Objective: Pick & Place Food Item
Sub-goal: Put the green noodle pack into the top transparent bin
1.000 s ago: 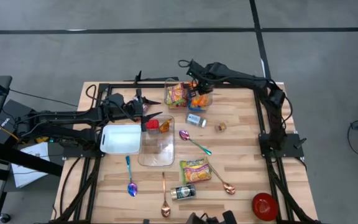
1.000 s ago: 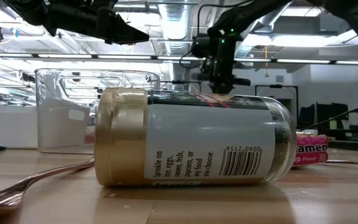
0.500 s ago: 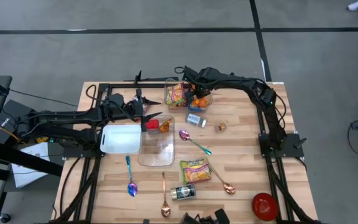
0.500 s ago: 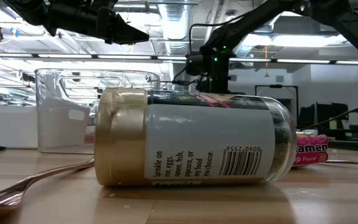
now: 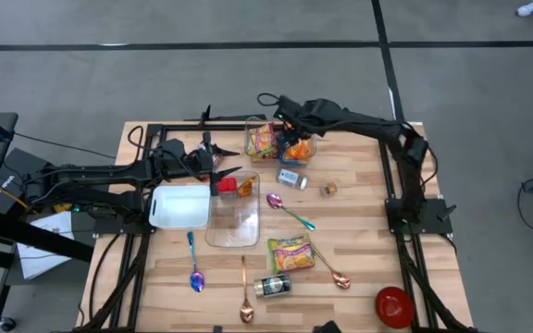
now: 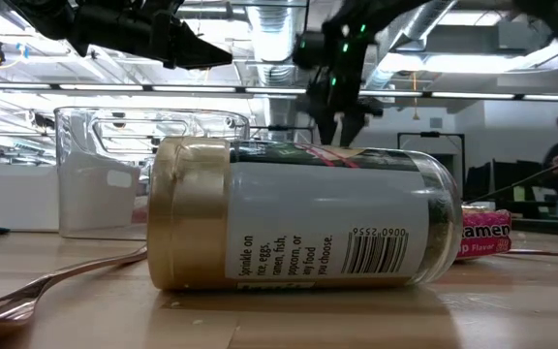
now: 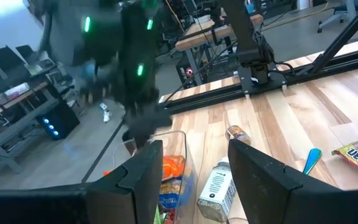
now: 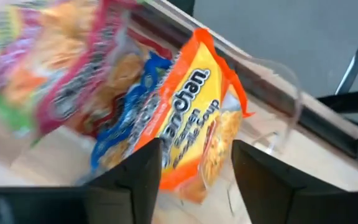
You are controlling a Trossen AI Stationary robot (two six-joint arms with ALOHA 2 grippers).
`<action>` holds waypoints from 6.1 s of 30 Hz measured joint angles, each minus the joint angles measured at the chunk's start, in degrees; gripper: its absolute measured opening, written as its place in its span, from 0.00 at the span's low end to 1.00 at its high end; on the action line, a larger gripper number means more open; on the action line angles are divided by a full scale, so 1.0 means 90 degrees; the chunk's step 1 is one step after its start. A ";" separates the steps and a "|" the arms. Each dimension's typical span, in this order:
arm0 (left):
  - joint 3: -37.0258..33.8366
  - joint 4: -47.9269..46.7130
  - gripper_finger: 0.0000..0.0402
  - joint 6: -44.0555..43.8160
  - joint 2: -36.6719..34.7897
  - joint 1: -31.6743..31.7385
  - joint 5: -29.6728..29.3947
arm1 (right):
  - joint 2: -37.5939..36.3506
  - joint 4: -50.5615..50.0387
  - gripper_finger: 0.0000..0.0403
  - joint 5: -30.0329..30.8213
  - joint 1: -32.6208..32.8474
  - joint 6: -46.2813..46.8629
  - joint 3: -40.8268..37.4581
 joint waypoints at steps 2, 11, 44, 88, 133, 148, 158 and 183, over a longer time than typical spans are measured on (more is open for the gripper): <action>0.0000 -0.0086 0.44 0.0017 0.0000 -0.0001 0.0000 | -0.0255 -0.0129 0.51 0.0034 0.0234 -0.0188 0.0002; 0.0000 -0.0417 0.44 0.0343 -0.0002 0.0000 -0.0240 | -0.1585 -0.0806 0.53 0.0035 0.2224 -0.0576 -0.1114; 0.0002 -0.0106 0.44 0.0537 -0.0002 -0.0333 -0.0234 | -0.1336 0.2714 0.43 -0.1963 0.4950 -0.1066 -0.3496; 0.0002 0.0033 0.44 0.0552 -0.0002 -0.0330 -0.0233 | -0.0544 0.2798 0.12 -0.2145 0.4995 -0.1115 -0.3483; 0.0002 -0.0037 0.44 -0.0421 -0.0518 -0.0342 -0.1695 | -0.3175 0.3601 0.00 -0.0306 0.0789 0.2649 -0.3485; 0.0002 -0.0660 0.44 -0.0568 -0.1265 -0.1040 -0.1697 | -0.1873 0.4717 0.00 -0.0492 -0.0047 0.3338 -0.3488; 0.0002 -0.0692 0.44 -0.0515 -0.1292 -0.1049 -0.1724 | -0.1877 0.4461 0.00 -0.0497 -0.0472 0.3169 -0.3495; 0.0002 -0.0686 0.44 -0.0519 -0.1290 -0.1049 -0.1693 | -0.1880 0.6363 0.01 -0.0721 -0.0454 0.2723 -0.4889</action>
